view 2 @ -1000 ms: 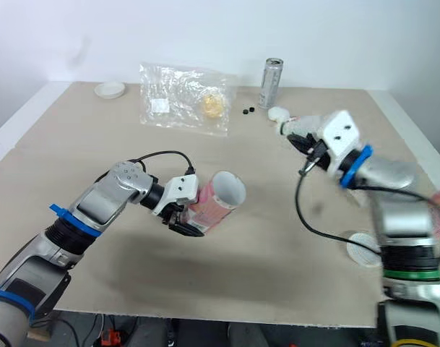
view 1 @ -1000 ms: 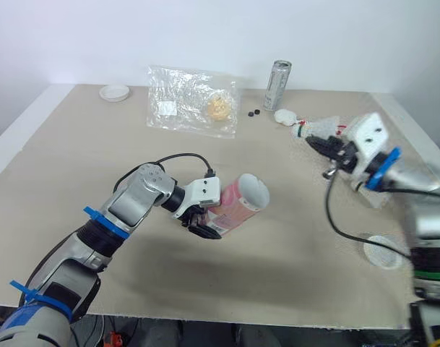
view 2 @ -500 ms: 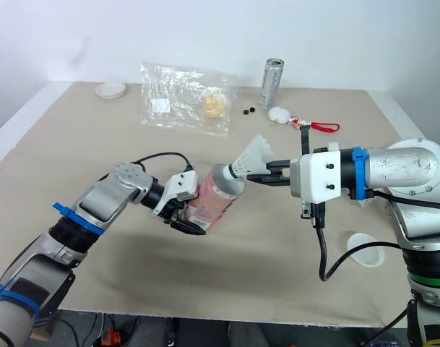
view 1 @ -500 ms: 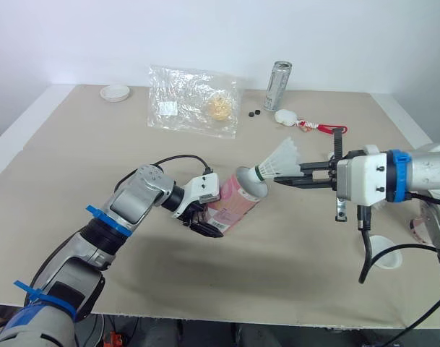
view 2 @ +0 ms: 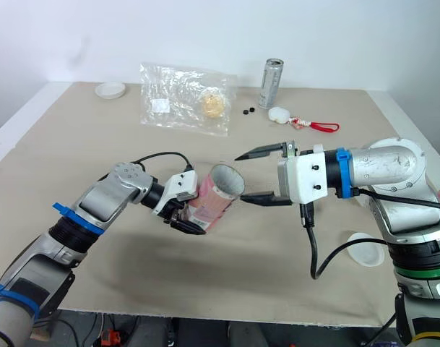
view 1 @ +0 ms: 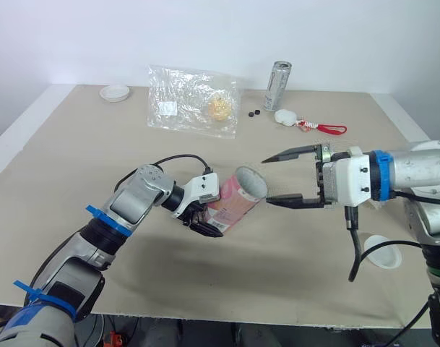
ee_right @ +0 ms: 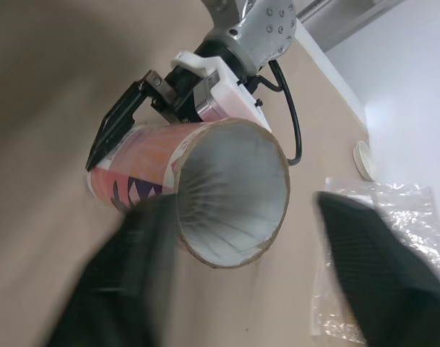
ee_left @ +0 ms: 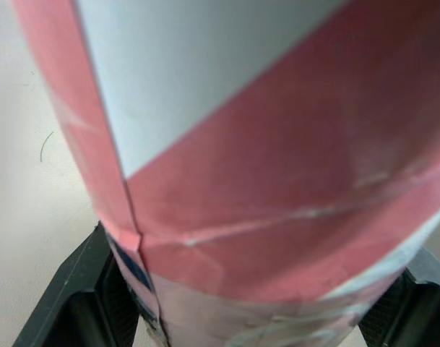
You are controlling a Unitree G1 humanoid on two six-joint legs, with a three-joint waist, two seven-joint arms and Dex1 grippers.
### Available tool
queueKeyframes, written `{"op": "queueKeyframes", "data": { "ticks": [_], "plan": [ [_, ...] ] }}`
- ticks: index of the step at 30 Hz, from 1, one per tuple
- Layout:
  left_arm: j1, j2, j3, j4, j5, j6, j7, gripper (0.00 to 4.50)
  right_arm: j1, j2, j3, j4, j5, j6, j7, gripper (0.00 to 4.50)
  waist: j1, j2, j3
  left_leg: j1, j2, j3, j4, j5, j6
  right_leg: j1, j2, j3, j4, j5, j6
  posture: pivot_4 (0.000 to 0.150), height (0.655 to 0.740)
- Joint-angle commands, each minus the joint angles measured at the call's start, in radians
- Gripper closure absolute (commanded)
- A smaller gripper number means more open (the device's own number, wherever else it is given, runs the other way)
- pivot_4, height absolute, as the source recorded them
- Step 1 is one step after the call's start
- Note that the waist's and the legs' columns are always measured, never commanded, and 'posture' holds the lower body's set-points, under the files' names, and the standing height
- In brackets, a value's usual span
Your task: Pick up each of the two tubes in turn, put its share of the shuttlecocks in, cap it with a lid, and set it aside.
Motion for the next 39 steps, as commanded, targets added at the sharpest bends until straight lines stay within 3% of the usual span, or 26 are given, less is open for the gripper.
{"op": "queueKeyframes", "data": {
  "ticks": [1,4,7,15,25,39],
  "plan": [
    [-0.003,0.012,-0.006,0.007,0.025,-0.019,0.008,1.15,0.012,-0.021,-0.146,-0.033,0.115,0.202,-0.119,0.02,0.000,0.000,0.000,0.000,0.000,0.000,0.000,0.000,0.000,0.000,0.000,0.000,0.000,0.000,0.000,0.150,0.7400],
    [-0.007,0.012,-0.013,0.019,0.036,-0.037,0.009,1.15,0.121,-0.016,-0.285,-0.025,0.179,0.436,-0.283,0.02,0.005,-0.002,0.000,0.000,0.000,-0.001,0.000,0.000,0.000,0.000,0.000,0.000,0.000,0.000,0.000,0.150,0.7400],
    [-0.011,0.009,-0.018,0.027,0.042,-0.052,0.010,1.15,0.285,0.070,-0.433,-0.037,0.155,0.537,-0.489,0.02,0.007,-0.006,-0.001,-0.001,0.000,-0.003,0.000,0.000,0.000,0.001,0.000,-0.002,0.000,0.000,-0.003,0.150,0.7400],
    [-0.015,-0.017,-0.015,0.040,0.033,-0.060,0.005,1.15,0.480,0.267,-0.592,-0.004,0.035,0.568,-0.854,0.02,0.002,-0.001,-0.002,0.000,-0.001,-0.002,0.001,0.001,0.002,0.001,0.000,-0.001,0.001,0.002,0.000,0.150,0.7400],
    [-0.003,-0.014,-0.011,0.012,0.039,-0.049,0.007,1.15,0.538,0.273,-0.597,0.158,0.011,0.512,-0.853,0.02,0.001,-0.001,-0.002,0.000,-0.001,0.000,0.001,0.002,0.003,0.001,0.000,0.001,0.000,0.001,-0.002,0.150,0.7400],
    [0.024,-0.002,-0.007,-0.022,0.037,-0.018,0.025,1.15,0.394,0.254,-0.518,0.417,-0.006,0.458,-0.800,0.02,-0.001,-0.001,-0.002,0.000,-0.001,0.000,0.001,0.002,0.003,0.001,0.000,0.001,0.000,0.001,-0.001,0.150,0.7400]
  ]
}}
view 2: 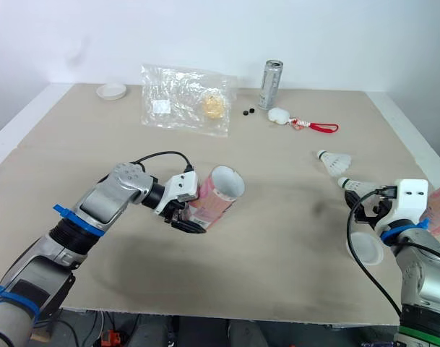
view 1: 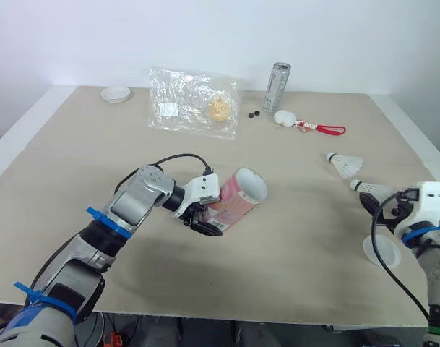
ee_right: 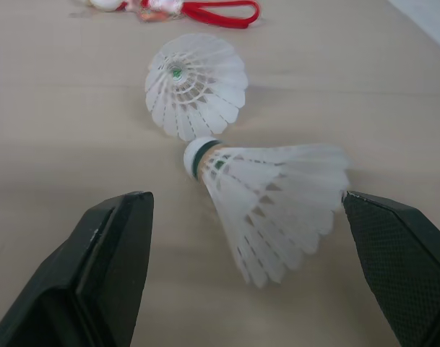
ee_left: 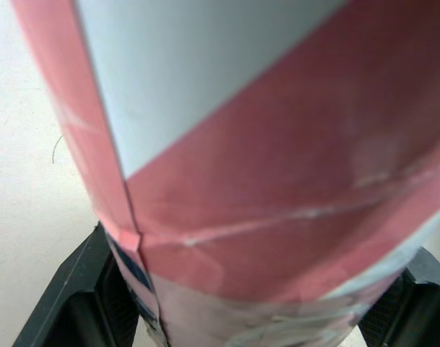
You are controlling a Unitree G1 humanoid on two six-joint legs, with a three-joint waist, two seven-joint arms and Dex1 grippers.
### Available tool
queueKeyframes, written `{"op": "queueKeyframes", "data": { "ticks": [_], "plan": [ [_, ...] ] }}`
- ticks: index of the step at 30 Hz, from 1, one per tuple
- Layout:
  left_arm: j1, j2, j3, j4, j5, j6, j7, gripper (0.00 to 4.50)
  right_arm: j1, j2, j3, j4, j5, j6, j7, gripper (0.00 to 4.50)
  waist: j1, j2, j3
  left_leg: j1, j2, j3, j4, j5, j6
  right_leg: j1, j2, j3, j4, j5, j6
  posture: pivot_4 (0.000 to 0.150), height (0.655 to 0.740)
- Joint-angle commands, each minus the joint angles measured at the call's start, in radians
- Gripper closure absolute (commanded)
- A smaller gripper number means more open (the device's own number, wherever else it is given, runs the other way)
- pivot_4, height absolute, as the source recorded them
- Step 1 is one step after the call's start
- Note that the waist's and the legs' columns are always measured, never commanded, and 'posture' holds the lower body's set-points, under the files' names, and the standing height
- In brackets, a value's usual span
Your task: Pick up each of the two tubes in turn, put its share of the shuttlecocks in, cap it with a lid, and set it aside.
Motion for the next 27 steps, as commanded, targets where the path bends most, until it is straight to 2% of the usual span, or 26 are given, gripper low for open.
{"op": "queueKeyframes", "data": {
  "ticks": [1,11,14,18,19,21,22,27],
  "plan": [
    [0.011,0.004,-0.009,-0.015,0.008,0.019,0.006,1.15,-0.069,-0.029,0.026,0.082,-0.017,-0.050,0.033,0.02,-0.001,0.000,0.000,0.000,0.000,0.000,0.000,0.000,0.000,0.000,0.000,0.000,0.000,0.000,0.001,0.150,0.7400],
    [0.025,0.019,-0.003,-0.032,0.010,0.033,0.013,1.15,-0.146,-0.053,0.068,0.248,-0.053,-0.130,0.076,0.02,-0.001,0.000,0.000,0.000,0.000,0.000,-0.002,0.000,0.000,0.000,0.000,0.000,0.000,0.001,0.003,0.150,0.7400],
    [0.028,0.019,-0.002,-0.033,0.010,0.034,0.016,1.15,-0.152,-0.055,0.068,0.261,-0.058,-0.152,0.079,0.81,-0.001,0.000,0.000,0.000,0.000,0.000,-0.002,0.000,0.000,0.000,0.000,0.000,0.000,0.001,0.003,0.150,0.7400],
    [0.031,0.018,-0.005,-0.030,0.011,0.031,0.019,1.15,-0.153,-0.060,0.065,0.262,-0.058,-0.172,0.086,2.79,-0.002,0.000,0.000,0.000,0.000,0.000,-0.002,0.000,0.000,0.000,0.000,0.000,0.000,0.001,0.003,0.150,0.7400],
    [0.031,0.017,-0.006,-0.031,0.010,0.031,0.020,1.15,-0.151,-0.061,0.065,0.260,-0.057,-0.173,0.088,3.42,-0.002,0.000,0.000,0.001,0.000,0.000,-0.002,0.000,0.000,0.000,0.000,0.000,0.000,0.001,0.003,0.150,0.7400],
    [0.031,0.016,-0.008,-0.029,0.010,0.030,0.019,1.15,-0.149,-0.063,0.060,0.258,-0.056,-0.183,0.093,4.25,-0.002,0.000,0.000,0.001,0.000,0.000,-0.002,0.000,0.000,0.000,0.000,0.000,0.000,0.001,0.003,0.150,0.7400],
    [0.031,0.015,-0.009,-0.027,0.011,0.028,0.019,1.15,-0.147,-0.067,0.060,0.257,-0.059,-0.192,0.097,4.48,-0.002,0.000,0.000,0.001,0.000,0.000,-0.002,0.000,0.000,0.000,0.000,0.000,0.000,0.001,0.003,0.150,0.7400],
    [0.026,0.010,-0.015,-0.012,0.015,0.018,0.017,1.15,-0.134,-0.079,0.054,0.242,-0.057,-0.206,0.108,4.48,-0.002,0.000,0.000,0.001,0.000,0.000,-0.002,0.000,0.000,0.000,0.000,0.000,0.000,0.001,0.003,0.150,0.7400]
  ]
}}
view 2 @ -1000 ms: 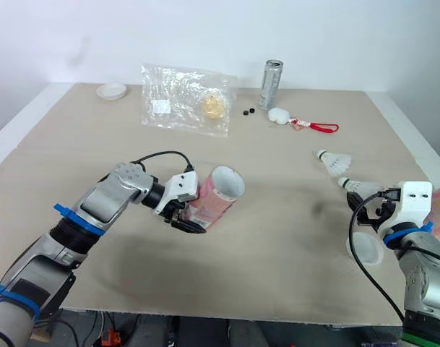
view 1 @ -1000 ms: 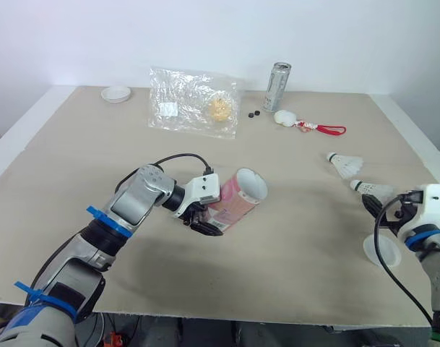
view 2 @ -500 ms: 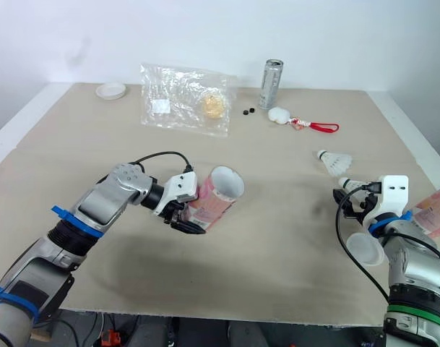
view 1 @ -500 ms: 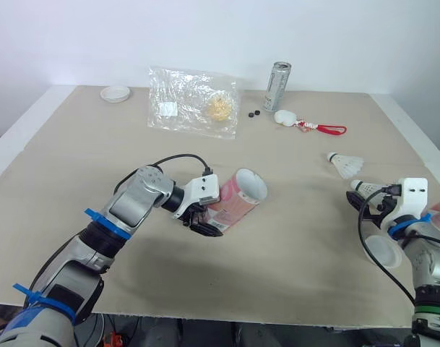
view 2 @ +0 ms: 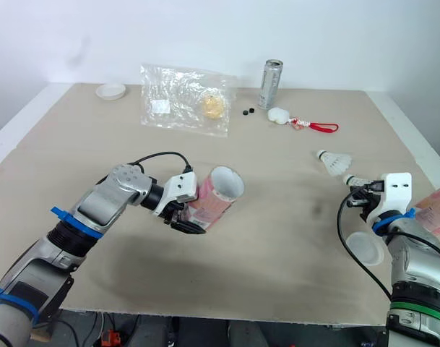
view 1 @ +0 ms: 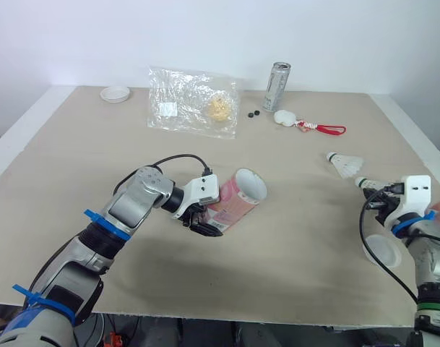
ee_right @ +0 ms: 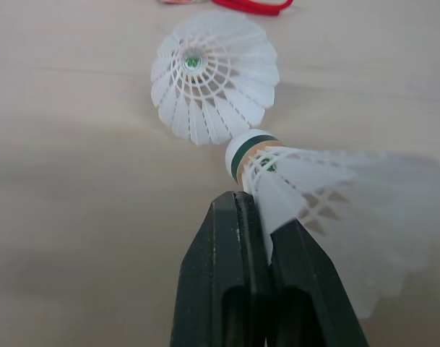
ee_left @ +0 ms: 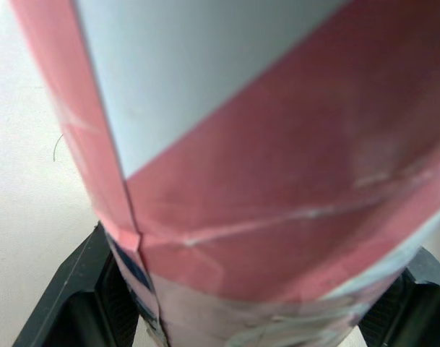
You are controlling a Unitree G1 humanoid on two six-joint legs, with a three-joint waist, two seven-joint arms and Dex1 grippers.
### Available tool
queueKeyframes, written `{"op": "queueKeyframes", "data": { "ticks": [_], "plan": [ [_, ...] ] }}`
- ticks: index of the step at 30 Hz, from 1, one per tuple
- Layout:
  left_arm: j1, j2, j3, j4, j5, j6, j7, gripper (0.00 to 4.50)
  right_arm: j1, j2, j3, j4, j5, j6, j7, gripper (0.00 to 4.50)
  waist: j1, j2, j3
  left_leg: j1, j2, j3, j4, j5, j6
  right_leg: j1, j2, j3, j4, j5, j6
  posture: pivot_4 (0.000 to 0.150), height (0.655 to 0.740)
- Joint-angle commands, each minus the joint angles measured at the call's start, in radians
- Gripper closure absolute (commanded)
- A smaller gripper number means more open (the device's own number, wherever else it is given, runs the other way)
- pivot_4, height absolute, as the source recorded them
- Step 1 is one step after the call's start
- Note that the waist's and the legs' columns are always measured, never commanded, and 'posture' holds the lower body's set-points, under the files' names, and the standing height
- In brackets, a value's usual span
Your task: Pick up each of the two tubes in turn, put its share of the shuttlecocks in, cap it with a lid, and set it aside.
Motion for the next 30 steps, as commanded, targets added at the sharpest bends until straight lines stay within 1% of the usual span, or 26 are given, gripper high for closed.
{"op": "queueKeyframes", "data": {
  "ticks": [1,6,9,11,13,14,15,17,20,21,22,25,28,30],
  "plan": [
    [0.008,0.001,-0.021,0.021,0.018,0.001,0.001,1.15,0.011,-0.040,-0.025,-0.050,0.006,-0.027,0.017,4.48,0.001,0.000,0.000,0.000,0.000,0.000,0.000,0.000,0.000,0.000,0.000,0.000,0.000,0.000,0.000,0.150,0.7400],
    [0.005,0.000,-0.021,0.026,0.018,-0.004,-0.004,1.15,0.094,-0.073,-0.038,-0.213,0.013,-0.020,0.043,4.48,0.001,0.001,0.000,0.000,0.000,0.000,0.000,0.000,0.000,0.000,0.000,0.000,0.000,-0.001,0.000,0.150,0.7400],
    [0.000,0.001,-0.017,0.042,0.018,-0.011,-0.011,1.15,0.142,-0.172,-0.022,-0.421,-0.009,-0.076,0.147,4.48,0.001,0.002,0.000,0.000,0.000,0.000,0.000,0.000,0.000,0.000,0.000,0.000,0.000,0.000,0.001,0.150,0.7400],
    [-0.006,0.000,-0.017,0.057,0.019,-0.017,-0.015,1.15,0.131,-0.259,0.010,-0.543,-0.019,-0.132,0.245,4.48,0.000,0.007,0.000,0.000,-0.001,0.000,0.000,0.000,0.000,0.000,0.000,0.001,0.000,0.000,0.001,0.150,0.7400],
    [-0.015,-0.003,-0.016,0.077,0.020,-0.026,-0.021,1.15,0.104,-0.337,0.057,-0.634,-0.017,-0.182,0.342,4.48,-0.002,0.007,0.000,0.001,0.000,0.001,0.000,0.000,0.000,0.000,0.000,0.001,0.000,0.000,0.001,0.150,0.7400],
    [-0.021,-0.006,-0.016,0.086,0.021,-0.029,-0.024,1.15,0.087,-0.364,0.081,-0.669,-0.022,-0.202,0.371,4.48,-0.002,0.005,0.000,0.002,0.000,0.001,0.000,0.000,0.000,0.000,0.000,0.001,0.000,-0.001,0.000,0.150,0.7400],
    [-0.030,-0.011,-0.013,0.099,0.021,-0.031,-0.024,1.15,0.055,-0.379,0.116,-0.725,-0.003,-0.211,0.404,4.48,-0.002,0.005,0.000,0.003,0.000,0.001,0.000,0.000,0.000,0.001,0.000,0.001,0.000,-0.002,-0.003,0.150,0.7400],
    [-0.048,-0.023,-0.008,0.119,0.020,-0.035,-0.022,1.15,-0.004,-0.395,0.185,-0.811,0.026,-0.230,0.452,4.48,-0.002,0.004,0.000,0.003,0.000,0.001,0.000,0.000,0.000,0.002,0.000,0.001,0.000,-0.003,-0.004,0.150,0.7400],
    [-0.065,-0.037,-0.007,0.142,0.025,-0.049,-0.020,1.15,-0.055,-0.408,0.262,-0.840,0.013,-0.289,0.528,4.48,-0.001,0.002,0.001,0.003,0.001,0.001,0.001,0.000,0.000,0.002,0.000,0.001,0.000,-0.003,-0.004,0.150,0.7400],
    [-0.068,-0.040,-0.008,0.148,0.027,-0.056,-0.019,1.15,-0.079,-0.401,0.285,-0.833,0.005,-0.302,0.541,4.48,0.004,0.001,0.001,0.003,0.000,0.001,0.001,0.000,0.000,0.001,-0.001,0.001,0.000,-0.003,-0.004,0.150,0.7400],
    [-0.070,-0.043,-0.008,0.153,0.030,-0.062,-0.017,1.15,-0.109,-0.392,0.311,-0.824,0.005,-0.313,0.559,4.48,0.004,0.001,0.001,-0.001,0.000,0.002,0.003,0.000,0.000,0.000,-0.002,0.000,-0.001,-0.003,-0.004,0.150,0.7400],
    [-0.070,-0.044,-0.011,0.156,0.037,-0.073,-0.016,1.15,-0.165,-0.372,0.354,-0.797,0.009,-0.345,0.597,4.48,0.004,0.000,0.002,-0.002,-0.001,0.004,0.004,0.000,0.000,0.000,-0.004,0.001,-0.002,-0.003,-0.003,0.150,0.7400],
    [-0.064,-0.041,-0.011,0.153,0.039,-0.077,-0.015,1.15,-0.229,-0.335,0.404,-0.762,0.001,-0.380,0.626,4.48,0.004,0.000,0.002,-0.002,-0.001,0.003,0.004,0.000,0.000,0.000,-0.003,0.000,-0.002,-0.002,-0.003,0.150,0.7400],
    [-0.056,-0.039,-0.013,0.140,0.041,-0.074,-0.011,1.15,-0.284,-0.299,0.458,-0.719,-0.034,-0.415,0.645,4.48,0.002,0.000,0.002,-0.001,0.000,0.004,0.004,0.000,0.000,0.000,-0.003,0.000,-0.001,-0.002,-0.003,0.150,0.7400]
  ]
}}
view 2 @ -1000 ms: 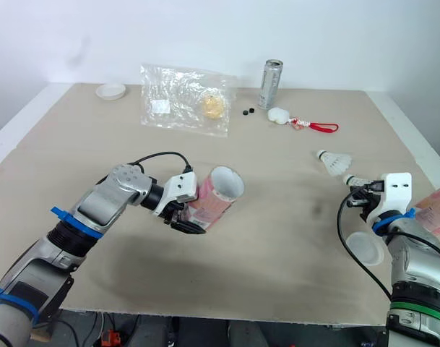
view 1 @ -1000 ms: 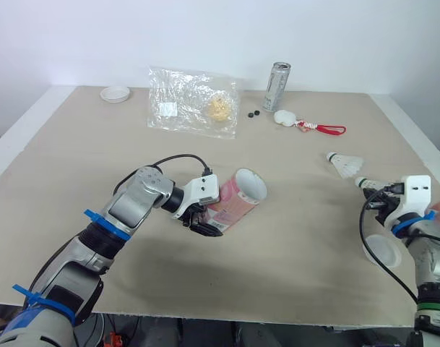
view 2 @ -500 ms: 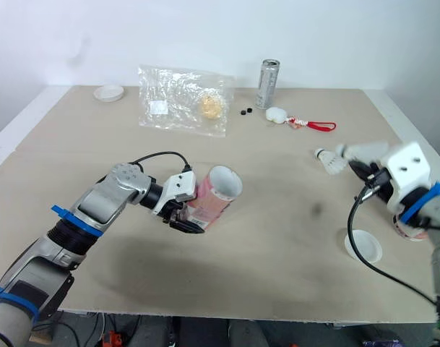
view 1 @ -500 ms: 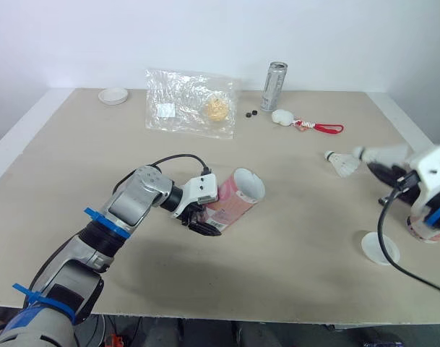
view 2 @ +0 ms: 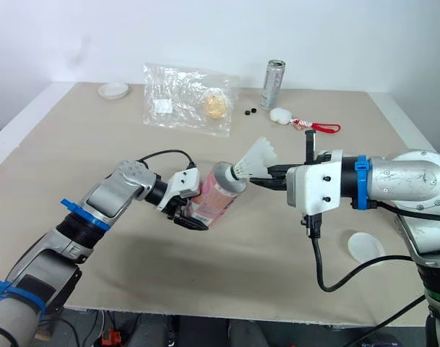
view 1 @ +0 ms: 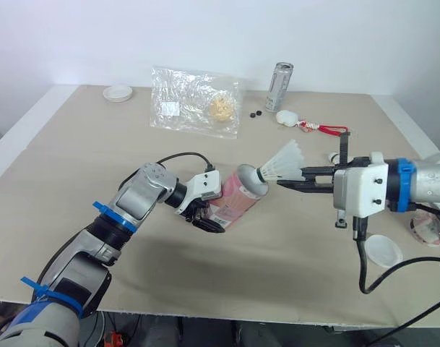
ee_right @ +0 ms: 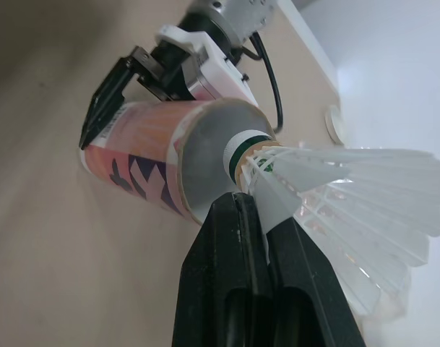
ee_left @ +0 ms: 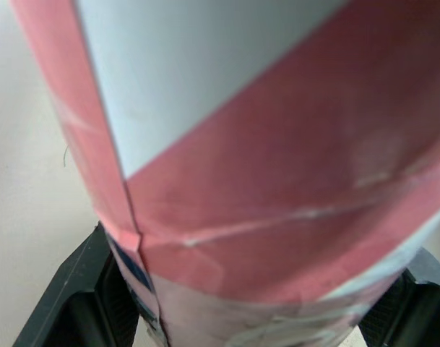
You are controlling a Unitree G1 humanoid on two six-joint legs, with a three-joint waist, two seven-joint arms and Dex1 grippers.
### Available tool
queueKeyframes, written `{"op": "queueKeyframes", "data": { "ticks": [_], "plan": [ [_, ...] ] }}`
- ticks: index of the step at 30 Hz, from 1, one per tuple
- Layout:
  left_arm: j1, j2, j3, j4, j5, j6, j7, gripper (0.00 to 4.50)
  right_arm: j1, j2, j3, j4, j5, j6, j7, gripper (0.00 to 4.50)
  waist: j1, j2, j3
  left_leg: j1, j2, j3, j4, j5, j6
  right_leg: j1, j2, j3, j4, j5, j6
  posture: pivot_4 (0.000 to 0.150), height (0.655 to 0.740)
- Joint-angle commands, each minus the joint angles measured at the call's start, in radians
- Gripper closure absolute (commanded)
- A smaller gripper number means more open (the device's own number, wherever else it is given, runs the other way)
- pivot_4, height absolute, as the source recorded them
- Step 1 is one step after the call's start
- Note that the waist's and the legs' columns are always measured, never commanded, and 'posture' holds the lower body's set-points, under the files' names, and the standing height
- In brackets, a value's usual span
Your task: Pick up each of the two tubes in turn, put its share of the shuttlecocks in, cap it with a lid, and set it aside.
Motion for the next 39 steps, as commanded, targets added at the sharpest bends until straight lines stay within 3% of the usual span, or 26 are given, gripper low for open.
{"op": "queueKeyframes", "data": {
  "ticks": [1,7,8,9,10,12,13,16,17,19,25,29,33,39],
  "plan": [
    [0.006,0.002,-0.011,-0.012,0.034,0.004,0.030,1.15,-0.076,0.038,0.057,0.053,-0.050,-0.074,0.033,4.48,0.000,0.000,0.000,0.000,0.000,0.000,0.000,0.000,0.000,0.000,0.000,0.000,0.000,0.000,0.000,0.150,0.7400],
    [0.019,0.002,-0.007,-0.038,0.029,0.025,0.038,1.15,-0.150,0.069,0.103,0.137,-0.094,-0.154,0.085,4.48,0.001,0.000,0.000,0.000,0.000,0.000,0.000,0.000,0.001,0.000,0.000,0.000,0.000,0.000,0.000,0.150,0.7400],
    [0.023,0.005,-0.005,-0.042,0.029,0.029,0.039,1.15,-0.166,0.073,0.107,0.146,-0.090,-0.154,0.094,3.98,0.002,0.000,0.000,0.000,0.000,0.000,-0.001,0.000,0.001,-0.001,0.000,0.000,0.000,0.000,0.000,0.150,0.7400],
    [0.026,0.008,-0.004,-0.046,0.029,0.032,0.040,1.15,-0.180,0.076,0.109,0.155,-0.086,-0.152,0.101,3.83,0.002,0.000,0.000,0.000,0.000,0.000,-0.001,0.000,0.001,-0.001,0.000,0.000,0.000,0.000,0.000,0.150,0.7400],
    [0.029,0.010,-0.003,-0.048,0.030,0.034,0.041,1.15,-0.188,0.077,0.108,0.161,-0.083,-0.151,0.106,3.34,0.002,0.000,0.000,0.000,0.000,0.000,-0.001,0.000,0.001,-0.001,0.000,0.000,0.000,0.000,0.000,0.150,0.7400],
    [0.033,0.013,-0.003,-0.052,0.030,0.035,0.044,1.15,-0.193,0.072,0.105,0.161,-0.064,-0.126,0.121,2.89,0.002,0.000,0.000,0.000,0.000,0.000,-0.001,0.000,0.001,0.000,0.000,0.000,0.000,0.000,0.000,0.150,0.7400],
    [0.034,0.013,-0.002,-0.054,0.030,0.036,0.044,1.15,-0.193,0.073,0.098,0.160,-0.054,-0.114,0.120,2.41,0.002,0.000,0.000,0.000,0.000,0.000,-0.001,0.000,0.001,0.000,0.000,0.000,0.000,0.000,0.000,0.150,0.7400],
    [0.037,0.014,-0.002,-0.057,0.029,0.040,0.047,1.15,-0.182,0.075,0.047,0.131,0.029,-0.001,0.090,1.31,0.002,0.000,0.000,0.000,0.000,0.000,-0.001,0.000,0.001,0.000,0.000,0.000,0.000,0.000,0.000,0.150,0.7400],
    [0.038,0.014,-0.003,-0.057,0.029,0.041,0.048,1.15,-0.176,0.073,0.028,0.123,0.054,0.046,0.073,0.64,0.002,0.000,0.000,0.000,0.000,0.000,-0.001,0.000,0.001,0.000,0.000,0.000,0.001,0.000,-0.001,0.150,0.7400],
    [0.040,0.015,-0.005,-0.059,0.029,0.041,0.046,1.15,-0.164,0.079,-0.022,0.116,0.108,0.159,0.011,0.03,0.002,0.000,0.000,0.000,0.000,-0.001,-0.001,0.000,0.001,0.000,0.000,0.000,0.001,0.000,-0.001,0.150,0.7400],
    [0.044,0.021,-0.008,-0.060,0.030,0.036,0.043,1.15,-0.008,0.183,-0.285,0.163,0.238,0.533,-0.362,0.03,0.004,-0.004,-0.001,0.000,0.000,-0.002,-0.001,0.000,0.001,0.001,0.001,-0.001,0.001,0.001,-0.001,0.150,0.7400],
    [0.043,0.020,-0.011,-0.062,0.030,0.037,0.041,1.15,0.148,0.321,-0.429,0.248,0.187,0.641,-0.652,0.03,0.004,-0.005,-0.002,0.000,0.000,-0.003,-0.002,0.000,0.001,0.001,0.001,-0.001,0.001,0.002,0.002,0.150,0.7400],
    [0.046,0.019,-0.015,-0.062,0.032,0.034,0.040,1.15,0.180,0.352,-0.450,0.375,0.132,0.619,-0.739,0.03,0.001,0.002,-0.002,0.000,0.000,-0.001,-0.002,0.001,0.001,0.000,0.001,0.000,0.001,0.003,0.003,0.150,0.7400],
    [0.054,0.022,-0.017,-0.073,0.034,0.037,0.040,1.15,0.121,0.346,-0.390,0.571,0.085,0.534,-0.693,0.03,-0.002,0.003,-0.002,0.001,0.000,0.000,-0.002,0.002,0.003,0.000,0.001,0.001,0.001,0.003,0.003,0.150,0.7400]
  ]
}}
